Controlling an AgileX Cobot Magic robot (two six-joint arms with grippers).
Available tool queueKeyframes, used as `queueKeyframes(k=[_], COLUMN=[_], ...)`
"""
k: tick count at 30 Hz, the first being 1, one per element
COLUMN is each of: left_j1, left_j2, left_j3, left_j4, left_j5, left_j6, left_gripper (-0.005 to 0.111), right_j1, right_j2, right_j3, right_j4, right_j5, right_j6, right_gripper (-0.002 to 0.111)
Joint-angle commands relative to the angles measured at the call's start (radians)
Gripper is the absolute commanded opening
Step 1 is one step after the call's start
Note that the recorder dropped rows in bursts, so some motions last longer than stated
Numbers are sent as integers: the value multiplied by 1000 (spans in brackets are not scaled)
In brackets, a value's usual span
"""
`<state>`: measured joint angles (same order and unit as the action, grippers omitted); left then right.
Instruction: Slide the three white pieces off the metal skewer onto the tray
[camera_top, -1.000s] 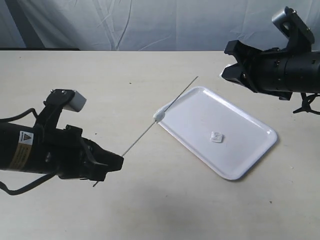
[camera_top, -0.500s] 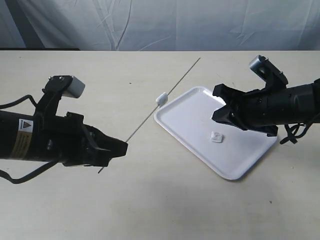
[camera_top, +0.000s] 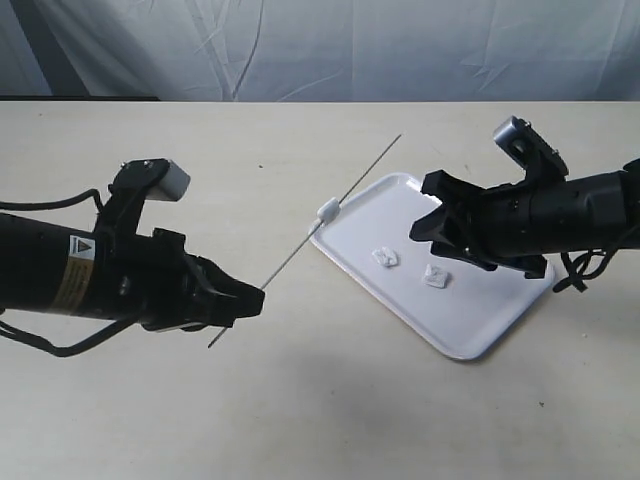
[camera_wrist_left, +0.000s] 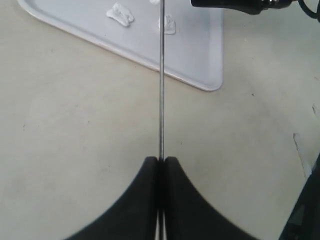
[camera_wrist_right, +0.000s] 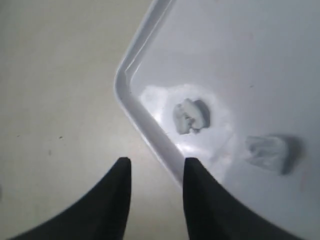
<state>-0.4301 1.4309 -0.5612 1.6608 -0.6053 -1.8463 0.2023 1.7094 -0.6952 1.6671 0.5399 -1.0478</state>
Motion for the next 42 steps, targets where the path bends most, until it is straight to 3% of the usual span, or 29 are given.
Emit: queueKeyframes(k=[1, 19, 27, 37, 42], left_j1=[-1, -111, -111, -201, -210], left_j2=[40, 155, 155, 155, 155], left_j3=[-38, -167, -174, -174, -184], left_j4=[-39, -120, -129, -129, -117], left_j5=[0, 45, 21, 120, 146], left_j6=[21, 74, 74, 104, 104], left_gripper=[0, 0, 0, 0, 0], right_j1=[-2, -2, -2, -2, -2], right_j2=[-15, -181, -181, -181, -181], right_j3=[2, 2, 2, 2, 2], right_j4=[19, 20, 69, 77, 24], right_j5=[151, 268, 255, 193, 139], right_j6=[-25, -54, -55, -55, -21], right_gripper=[34, 34, 34, 34, 34])
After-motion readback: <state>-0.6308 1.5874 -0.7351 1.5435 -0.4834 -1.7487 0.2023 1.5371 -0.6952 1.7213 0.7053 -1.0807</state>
